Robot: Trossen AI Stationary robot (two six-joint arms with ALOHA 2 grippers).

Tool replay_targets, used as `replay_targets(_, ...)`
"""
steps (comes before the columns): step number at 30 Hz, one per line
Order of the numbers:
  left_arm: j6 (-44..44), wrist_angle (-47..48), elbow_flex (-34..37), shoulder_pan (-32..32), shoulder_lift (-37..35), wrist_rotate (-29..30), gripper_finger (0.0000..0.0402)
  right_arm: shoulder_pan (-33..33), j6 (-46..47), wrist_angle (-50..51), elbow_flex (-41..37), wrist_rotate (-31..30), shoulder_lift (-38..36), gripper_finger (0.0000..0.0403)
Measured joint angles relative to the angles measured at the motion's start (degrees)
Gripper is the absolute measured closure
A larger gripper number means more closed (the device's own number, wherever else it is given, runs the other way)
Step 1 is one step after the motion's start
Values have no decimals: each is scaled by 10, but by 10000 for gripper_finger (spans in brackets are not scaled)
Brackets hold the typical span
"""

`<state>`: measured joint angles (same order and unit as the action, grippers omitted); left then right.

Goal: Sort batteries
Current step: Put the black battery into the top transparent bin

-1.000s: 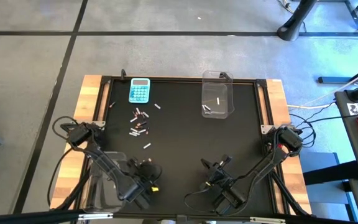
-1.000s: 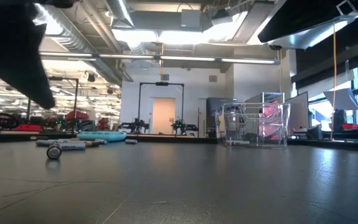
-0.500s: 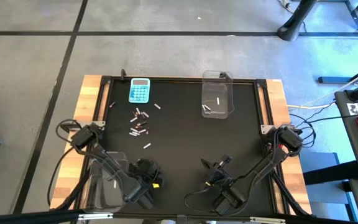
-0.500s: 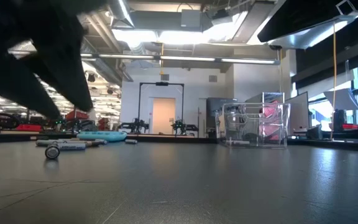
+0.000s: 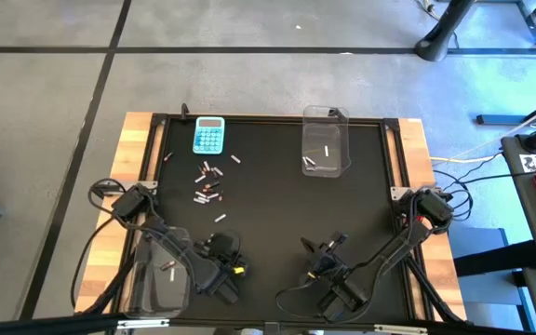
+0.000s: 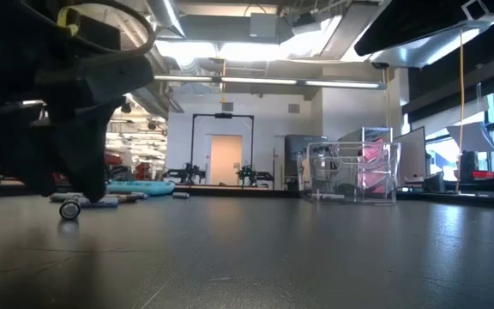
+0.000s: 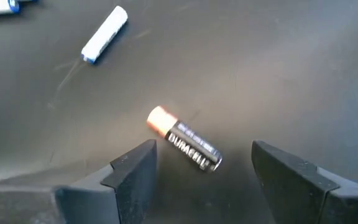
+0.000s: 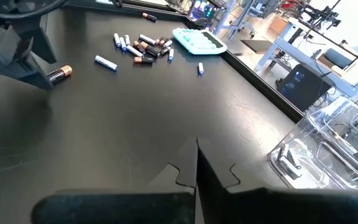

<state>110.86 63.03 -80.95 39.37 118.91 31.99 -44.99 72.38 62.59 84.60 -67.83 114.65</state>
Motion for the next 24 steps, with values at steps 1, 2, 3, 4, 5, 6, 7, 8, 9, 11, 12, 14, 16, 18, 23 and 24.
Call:
replay_targets(1, 0, 0, 0, 1, 0, -3, 148, 0, -3, 0, 0, -1, 0, 400)
replay_targets(2, 1, 1, 0, 3, 0, -3, 148, 0, -7, 0, 0, -2, 0, 400)
replay_targets(3, 5, 2, 0, 4, 0, -3, 148, 0, -9, -1, 0, -4, 0, 400)
replay_targets(4, 10, 1, 1, 4, 1, -4, 148, 0, -9, -2, 0, -6, 0, 400)
replay_targets(5, 13, -3, 6, 4, 2, -5, 148, 0, -9, -2, 0, -7, 0, 400)
replay_targets(6, 15, -5, 12, 3, 2, -6, 148, 0, -9, -2, 0, -8, 0, 400)
replay_targets(7, 14, -13, 19, 2, 2, -7, 148, 0, -9, -2, 0, -7, 0, 400)
replay_targets(8, 12, -26, 28, -1, 2, -8, 148, 0, -9, -2, 0, -7, 0, 400)
replay_targets(9, 10, -36, 36, -3, 2, -6, 148, 0, -9, -3, 0, -8, 0, 400)
replay_targets(11, 1, -49, 47, -8, 0, -4, 148, 0, -9, -6, 0, -8, 0, 400)
replay_targets(12, -6, -53, 49, -11, 0, -4, 149, 0, -9, -6, 0, -8, 0, 400)
replay_targets(14, -26, -57, 52, -17, -1, -6, 151, 0, -11, -7, 0, -8, 0, 400)
replay_targets(16, -49, -59, 52, -20, -1, -5, 155, 0, -11, -10, 0, -8, 0, 400)
replay_targets(18, -67, -64, 52, -22, -1, -5, 162, 0, -11, -11, 0, -8, 0, 400)
replay_targets(23, -109, -71, 52, -23, 0, -5, 195, 0, -11, -12, 0, -8, 0, 400)
replay_targets(24, -114, -71, 52, -23, 0, -4, 204, 0, -11, -12, 0, -8, 0, 400)
